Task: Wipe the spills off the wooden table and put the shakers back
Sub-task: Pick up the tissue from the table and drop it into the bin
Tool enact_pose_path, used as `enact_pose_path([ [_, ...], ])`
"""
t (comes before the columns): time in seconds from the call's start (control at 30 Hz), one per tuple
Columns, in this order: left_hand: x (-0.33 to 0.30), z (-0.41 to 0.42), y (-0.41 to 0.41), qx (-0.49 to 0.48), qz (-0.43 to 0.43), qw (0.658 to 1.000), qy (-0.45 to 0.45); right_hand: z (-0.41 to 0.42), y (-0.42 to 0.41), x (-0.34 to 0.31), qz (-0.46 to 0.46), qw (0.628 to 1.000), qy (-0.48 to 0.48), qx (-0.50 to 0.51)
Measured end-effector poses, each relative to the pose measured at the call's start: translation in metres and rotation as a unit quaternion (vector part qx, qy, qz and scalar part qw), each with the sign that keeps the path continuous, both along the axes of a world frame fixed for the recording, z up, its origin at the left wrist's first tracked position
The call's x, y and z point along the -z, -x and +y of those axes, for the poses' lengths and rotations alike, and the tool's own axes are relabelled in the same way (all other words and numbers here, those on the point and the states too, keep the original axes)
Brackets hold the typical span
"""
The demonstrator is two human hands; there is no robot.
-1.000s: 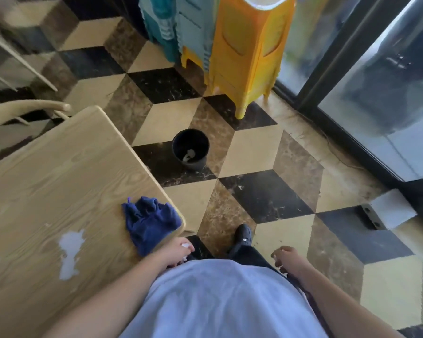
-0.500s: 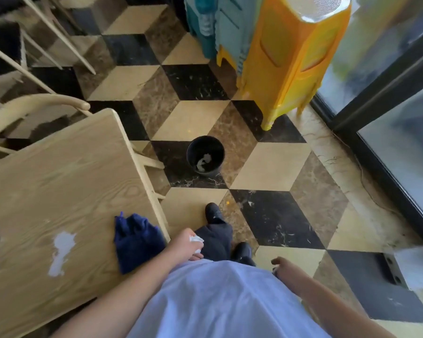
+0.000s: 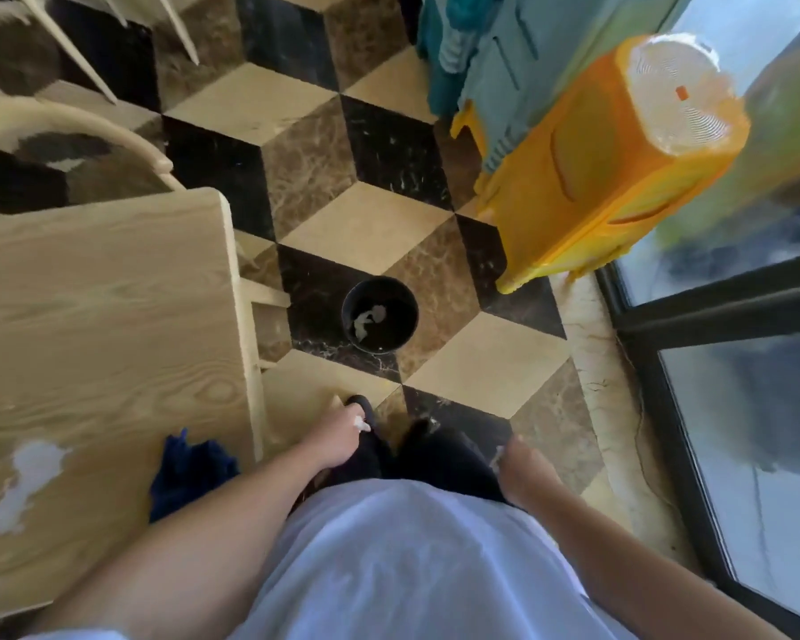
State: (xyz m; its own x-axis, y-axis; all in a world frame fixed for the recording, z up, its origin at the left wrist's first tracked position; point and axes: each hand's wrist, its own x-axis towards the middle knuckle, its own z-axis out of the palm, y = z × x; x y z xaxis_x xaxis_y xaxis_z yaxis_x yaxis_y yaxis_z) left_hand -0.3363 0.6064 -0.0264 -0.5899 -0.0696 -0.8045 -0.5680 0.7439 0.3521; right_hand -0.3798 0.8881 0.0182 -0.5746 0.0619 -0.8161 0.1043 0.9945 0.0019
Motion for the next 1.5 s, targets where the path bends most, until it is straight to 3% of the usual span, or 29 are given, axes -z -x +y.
enact_pose_path([
  [0.2, 0.000, 0.003, 0.016, -0.170, 0.037, 0.983, 0.059, -0.038, 0.078, 0.013, -0.034, 0.992, 0.092, -0.074],
  [0.33, 0.010, 0.007, 0.046, -0.238, 0.081, 0.961, 0.118, -0.055, 0.131, 0.029, 0.002, 0.982, 0.062, -0.177],
  [0.43, 0.031, 0.011, 0.078, -0.276, 0.077, 0.946, 0.151, -0.078, 0.173, 0.061, -0.052, 0.982, 0.082, -0.165],
  [0.7, 0.134, 0.011, 0.164, -0.296, 0.044, 0.947, 0.120, -0.144, 0.242, 0.173, -0.011, 0.985, 0.119, -0.128],
  [0.87, 0.196, 0.005, 0.202, -0.339, 0.102, 0.931, 0.088, -0.174, 0.263, 0.236, -0.001, 0.973, 0.141, -0.185],
  [1.0, 0.249, -0.001, 0.225, -0.333, 0.136, 0.929, 0.089, -0.190, 0.274, 0.283, 0.019, 0.972, 0.171, -0.159],
  [1.07, 0.271, -0.003, 0.229, -0.319, 0.116, 0.937, 0.077, -0.190, 0.275, 0.302, -0.011, 0.973, 0.177, -0.147],
  [1.27, 0.294, 0.005, 0.191, -0.297, -0.069, 0.952, -0.006, -0.149, 0.263, 0.313, -0.082, 0.981, 0.109, -0.136],
  [1.5, 0.260, 0.014, 0.118, -0.330, -0.186, 0.921, -0.092, -0.082, 0.234, 0.298, -0.209, 0.956, 0.010, -0.205],
])
